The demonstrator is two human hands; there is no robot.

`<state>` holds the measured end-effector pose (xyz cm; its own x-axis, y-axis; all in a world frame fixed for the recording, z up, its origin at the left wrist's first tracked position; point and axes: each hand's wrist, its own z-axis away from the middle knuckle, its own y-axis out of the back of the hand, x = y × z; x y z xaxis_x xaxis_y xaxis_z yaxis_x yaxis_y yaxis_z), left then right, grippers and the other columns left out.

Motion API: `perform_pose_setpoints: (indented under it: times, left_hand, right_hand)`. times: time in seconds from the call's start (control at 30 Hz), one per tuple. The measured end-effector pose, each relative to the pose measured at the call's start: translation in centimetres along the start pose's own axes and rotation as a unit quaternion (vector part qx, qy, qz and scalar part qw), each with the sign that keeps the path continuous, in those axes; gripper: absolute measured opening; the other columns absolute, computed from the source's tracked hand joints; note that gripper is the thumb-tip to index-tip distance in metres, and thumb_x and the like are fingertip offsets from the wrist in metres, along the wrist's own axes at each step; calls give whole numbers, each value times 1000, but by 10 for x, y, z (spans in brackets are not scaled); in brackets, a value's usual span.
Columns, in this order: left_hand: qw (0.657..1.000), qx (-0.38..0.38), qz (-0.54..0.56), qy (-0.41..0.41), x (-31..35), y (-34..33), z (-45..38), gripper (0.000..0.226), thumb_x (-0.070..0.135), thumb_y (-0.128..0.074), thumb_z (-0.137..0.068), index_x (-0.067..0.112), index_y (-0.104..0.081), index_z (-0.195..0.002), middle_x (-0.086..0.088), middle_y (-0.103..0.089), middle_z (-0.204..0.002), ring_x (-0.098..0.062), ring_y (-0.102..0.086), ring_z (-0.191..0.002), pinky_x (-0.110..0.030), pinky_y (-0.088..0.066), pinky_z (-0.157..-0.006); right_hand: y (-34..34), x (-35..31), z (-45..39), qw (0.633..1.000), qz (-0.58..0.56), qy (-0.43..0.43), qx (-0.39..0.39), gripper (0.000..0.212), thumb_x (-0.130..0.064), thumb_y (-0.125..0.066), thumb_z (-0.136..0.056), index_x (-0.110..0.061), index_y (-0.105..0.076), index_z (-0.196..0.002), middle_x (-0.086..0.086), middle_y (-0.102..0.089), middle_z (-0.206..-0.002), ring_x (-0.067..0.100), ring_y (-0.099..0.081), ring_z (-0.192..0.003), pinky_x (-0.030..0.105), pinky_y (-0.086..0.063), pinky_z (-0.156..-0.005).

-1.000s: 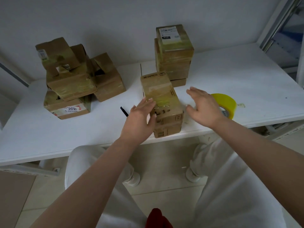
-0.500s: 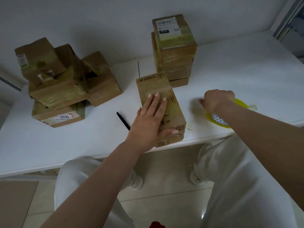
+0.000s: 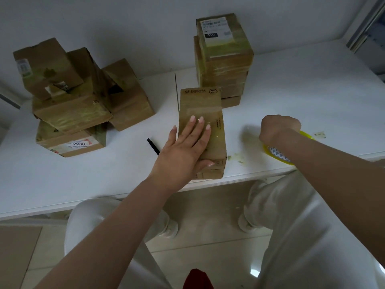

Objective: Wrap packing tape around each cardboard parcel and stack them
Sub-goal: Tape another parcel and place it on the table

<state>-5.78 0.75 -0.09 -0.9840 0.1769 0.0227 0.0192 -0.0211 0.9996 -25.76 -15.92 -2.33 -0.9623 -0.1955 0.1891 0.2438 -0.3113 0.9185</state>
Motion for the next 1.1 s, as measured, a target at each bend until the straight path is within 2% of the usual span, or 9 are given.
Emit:
perform_pose_setpoints:
  times: [0.1, 0.27, 0.57, 0.63, 0.7, 0.77, 0.87, 0.97, 1.1]
  left_hand:
    - [999, 40, 28, -16, 7, -5, 1, 62, 39, -33, -96, 4, -38, -146, -14, -35, -154, -29, -30, -143, -49, -29, -112]
    - [998, -52, 13, 37, 14, 6, -2, 64, 38, -29, -105, 16, 3, -155, 0, 10, -163, -14, 14, -149, -32, 3, -120]
    - [990, -56, 109, 68, 24, 11, 14, 61, 29, -34, -105, 18, -2, -155, 0, 8, -163, -12, 14, -148, -32, 6, -119]
    - [971, -47, 217, 86, 23, 20, 12, 64, 34, -41, -103, 18, -8, -156, -1, 2, -164, -12, 9, -149, -33, 4, -120]
    - [902, -64, 402, 145, 23, 40, 11, 80, 57, -51, -92, 24, -16, -156, 0, -14, -162, -16, -9, -150, -41, -11, -122]
    - [824, -32, 528, 204, 23, 59, 9, 97, 84, -52, -69, 33, -33, -149, 4, -39, -153, -19, -39, -139, -47, -31, -115]
    - [778, 54, 576, 245, 24, 80, 4, 95, 89, -46, -62, 26, -55, -132, 4, -61, -130, -13, -59, -118, -46, -37, -111]
    - [771, 68, 582, 248, 28, 90, -3, 70, 75, -54, -73, 15, -67, -106, -1, -71, -103, -14, -68, -94, -31, -54, -90]
    - [785, 113, 563, 231, 22, 85, -9, 25, 35, -72, -85, 13, -65, -77, 2, -67, -71, -19, -53, -69, -20, -45, -55]
  right_hand:
    - [-6, 1, 10, 999, -17, -7, 39, 7, -9, -54, -85, -16, -51, -86, 4, -56, -87, 28, -61, -95, 28, -37, -72]
    - [0, 18, 19, 986, -147, -28, 75, 14, -25, -58, -86, -18, -66, -96, 2, -66, -98, 27, -62, -88, 29, -39, -69]
    - [53, 52, 62, 872, -482, 53, 73, 10, -37, -80, -74, -28, -76, -72, -6, -72, -70, 20, -71, -63, 42, -60, -73]
    - [66, 51, 73, 852, -513, 81, 59, 10, -28, -81, -76, -19, -77, -78, 3, -71, -72, 19, -65, -58, 34, -59, -57]
    - [78, 47, 85, 849, -513, 116, 49, 12, -23, -80, -78, -15, -76, -86, 6, -68, -76, 17, -62, -60, 26, -52, -47]
    - [86, 43, 95, 855, -495, 148, 42, 10, -23, -79, -80, -15, -75, -83, 6, -69, -77, 18, -63, -63, 24, -51, -44]
    - [90, 35, 107, 860, -473, 188, 34, 8, -24, -78, -81, -17, -75, -79, 1, -69, -77, 17, -64, -65, 23, -51, -45]
    - [93, 25, 115, 858, -462, 222, 18, 8, -24, -76, -83, -16, -75, -81, -4, -67, -77, 15, -63, -67, 23, -50, -44]
    - [96, 14, 116, 869, -426, 254, 7, 8, -28, -75, -84, -21, -74, -80, -16, -63, -60, 13, -62, -64, 28, -53, -58]
